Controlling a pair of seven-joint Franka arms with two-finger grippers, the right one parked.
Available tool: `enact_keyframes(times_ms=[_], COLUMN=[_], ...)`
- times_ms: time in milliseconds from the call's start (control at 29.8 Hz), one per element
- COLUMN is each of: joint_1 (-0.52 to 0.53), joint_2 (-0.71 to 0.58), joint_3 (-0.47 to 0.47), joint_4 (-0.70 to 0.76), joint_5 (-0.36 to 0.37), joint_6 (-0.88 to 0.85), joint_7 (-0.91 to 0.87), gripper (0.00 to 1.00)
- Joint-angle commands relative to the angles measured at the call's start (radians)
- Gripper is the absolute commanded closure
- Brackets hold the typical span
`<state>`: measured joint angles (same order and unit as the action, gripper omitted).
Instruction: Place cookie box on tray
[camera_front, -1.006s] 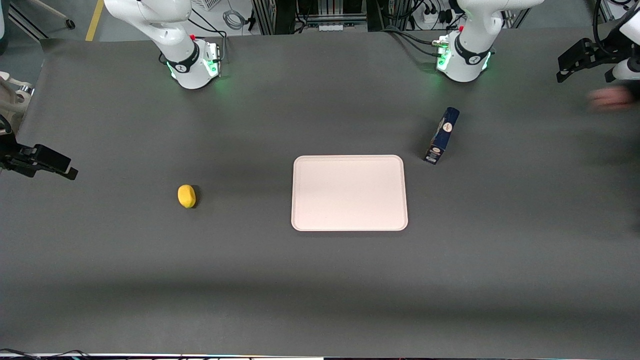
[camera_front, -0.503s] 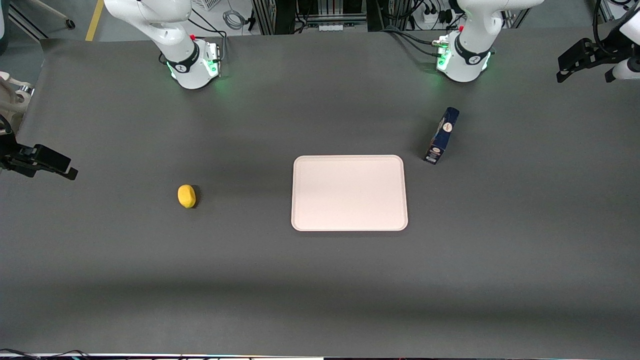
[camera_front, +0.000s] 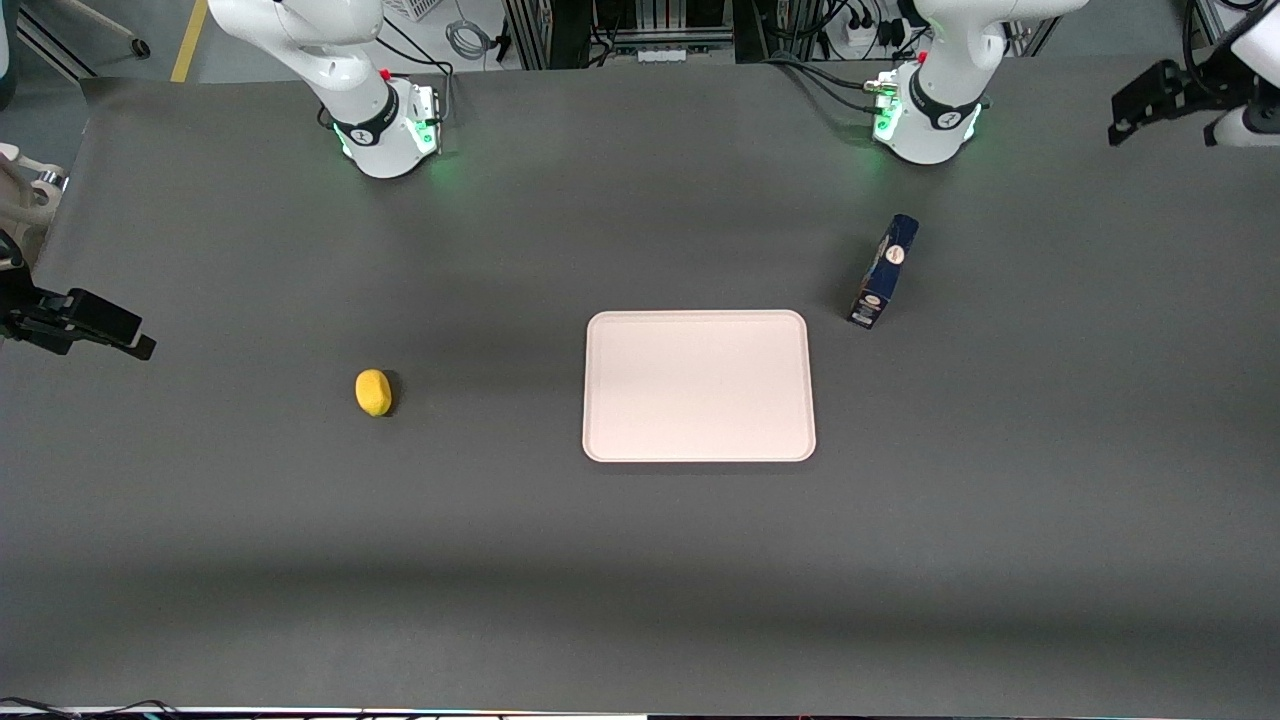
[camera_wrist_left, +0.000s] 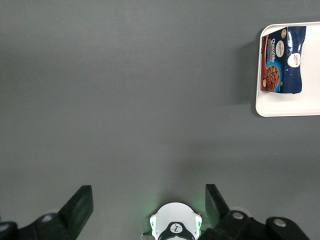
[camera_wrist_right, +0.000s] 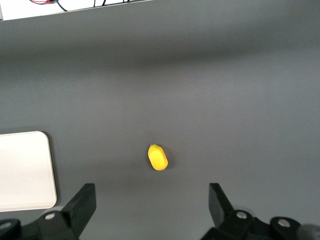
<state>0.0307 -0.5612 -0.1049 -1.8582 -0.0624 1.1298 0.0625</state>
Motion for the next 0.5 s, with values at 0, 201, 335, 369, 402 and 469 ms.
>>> enact_keyframes(times_ms=[0,201,335,369,402,469], joint_1=[0.003,0.003,0.002,0.000,-0.001,-0.002], joint_2=[-0.106,-0.186,-0.169,-0.160,-0.148,-0.119], joint_3=[-0.013,-0.085,-0.124,-0.137,-0.156,-0.189], joint_4=[-0.241,-0.518,-0.640,-0.671,-0.699,-0.743], joint_5=[-0.059,-0.109,-0.145,-0.152,-0.155,-0.158], joint_6=[0.145,0.404,0.588,0.635,0.683,0.767], joint_7=[0.013,0.013,0.014,0.014,0.014,0.014], gripper=[0.00,0.00,0.00,0.00,0.00,0.00])
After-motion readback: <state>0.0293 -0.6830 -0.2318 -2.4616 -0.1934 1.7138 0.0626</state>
